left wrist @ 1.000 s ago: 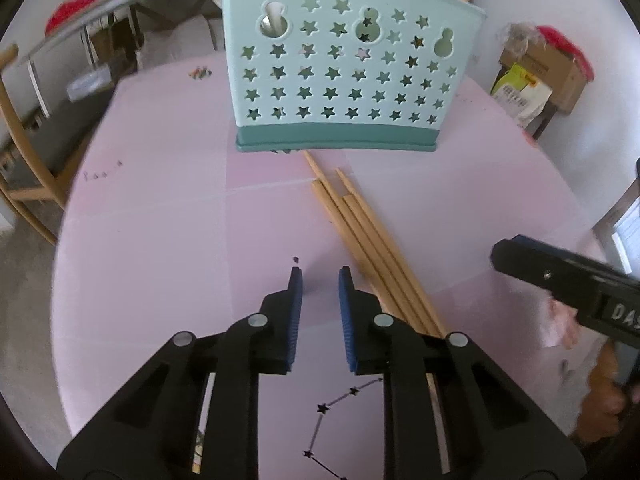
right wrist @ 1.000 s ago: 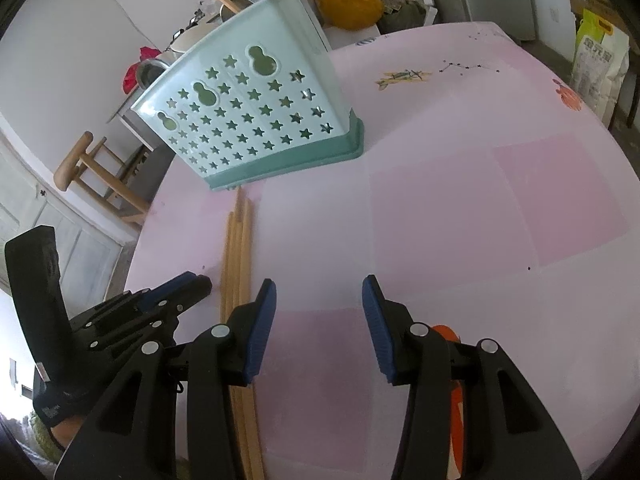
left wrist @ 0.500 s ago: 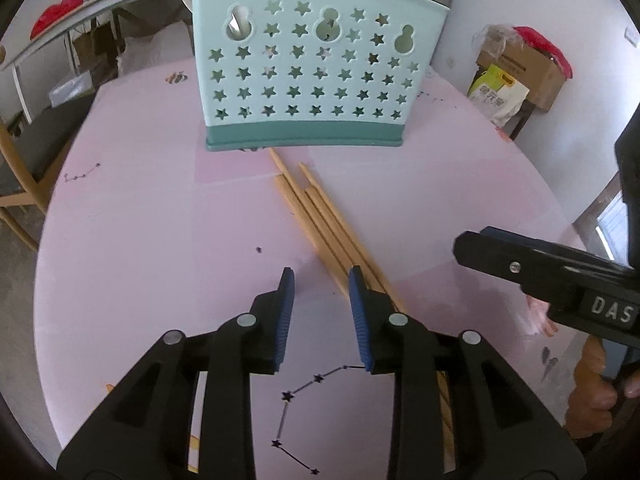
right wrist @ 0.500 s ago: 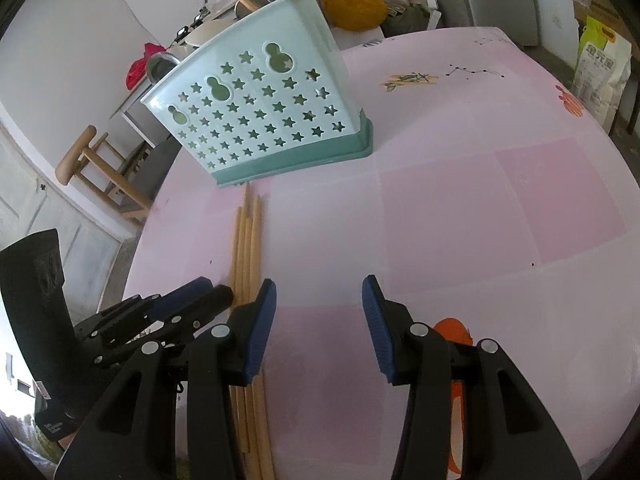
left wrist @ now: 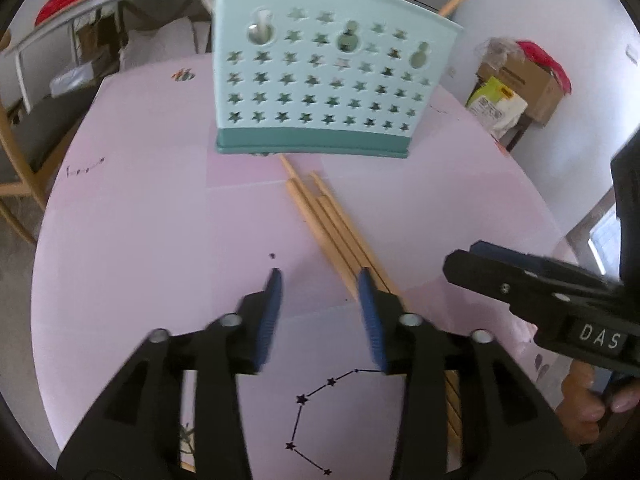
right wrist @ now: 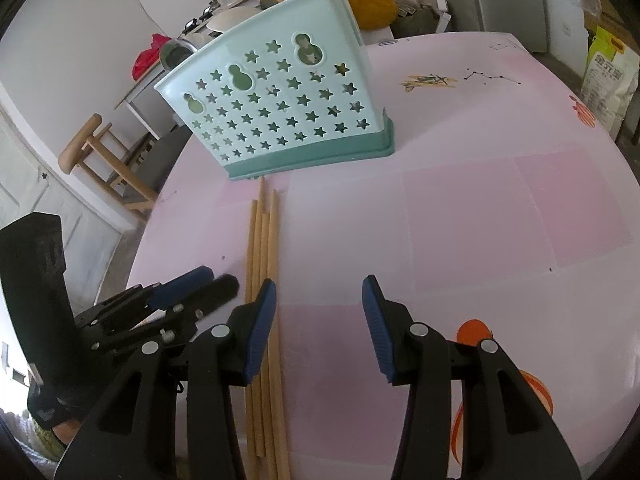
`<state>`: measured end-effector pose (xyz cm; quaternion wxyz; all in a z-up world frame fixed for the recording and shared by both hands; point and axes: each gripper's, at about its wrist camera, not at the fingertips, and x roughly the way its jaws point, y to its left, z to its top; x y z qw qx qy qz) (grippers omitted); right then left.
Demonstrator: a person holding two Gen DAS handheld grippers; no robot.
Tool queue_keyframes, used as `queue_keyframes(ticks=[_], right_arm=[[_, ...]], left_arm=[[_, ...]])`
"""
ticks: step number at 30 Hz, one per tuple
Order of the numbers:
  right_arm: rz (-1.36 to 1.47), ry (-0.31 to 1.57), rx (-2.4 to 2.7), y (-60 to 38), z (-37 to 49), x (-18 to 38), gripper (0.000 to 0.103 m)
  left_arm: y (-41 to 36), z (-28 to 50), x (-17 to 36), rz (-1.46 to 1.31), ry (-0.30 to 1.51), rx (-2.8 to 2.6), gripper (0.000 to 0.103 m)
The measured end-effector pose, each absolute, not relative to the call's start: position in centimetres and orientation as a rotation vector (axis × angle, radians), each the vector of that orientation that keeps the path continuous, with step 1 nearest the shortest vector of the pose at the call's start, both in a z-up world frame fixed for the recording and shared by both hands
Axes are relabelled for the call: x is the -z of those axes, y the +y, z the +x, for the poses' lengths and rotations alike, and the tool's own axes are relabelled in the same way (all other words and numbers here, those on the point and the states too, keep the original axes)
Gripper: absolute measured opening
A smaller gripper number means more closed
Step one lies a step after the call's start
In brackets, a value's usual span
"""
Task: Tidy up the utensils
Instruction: 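Lower both tools to the remaining chopsticks and close the left tool on one, then grasp a chopstick with the right tool while the left tool holds its chopstick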
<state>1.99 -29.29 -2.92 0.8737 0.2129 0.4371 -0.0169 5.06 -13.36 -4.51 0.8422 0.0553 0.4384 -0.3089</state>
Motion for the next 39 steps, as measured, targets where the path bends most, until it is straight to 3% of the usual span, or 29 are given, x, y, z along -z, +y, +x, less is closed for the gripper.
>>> queue_keyframes(ticks=[8, 14, 22, 28, 39], right_arm=[[0.444, 0.921, 0.042, -29.3, 1.7, 3.1, 0.044], [0.431, 0.923, 0.038, -29.1, 1.9, 3.1, 0.044], [0.356, 0.927, 0.003, -27.8, 2.3, 2.8, 0.043], [0.303, 0.957, -0.039, -26.5, 2.8, 3.3, 0.036], [0.182, 0.981, -0.030, -24.4, 3.7, 3.7, 0.014]], left_arm=[[-14.5, 3.6, 4.9, 0.229, 0.869, 0.636, 0.044], [-13.9, 3.8, 5.1, 0.279, 0.855, 0.605, 0.040], [-11.5, 5.3, 4.8, 0.232, 0.883, 0.590, 0.012], [-9.2, 6.8, 4.9, 0.177, 0.911, 0.537, 0.006], [-8.1, 7.1, 4.9, 0.160, 0.910, 0.522, 0.005]])
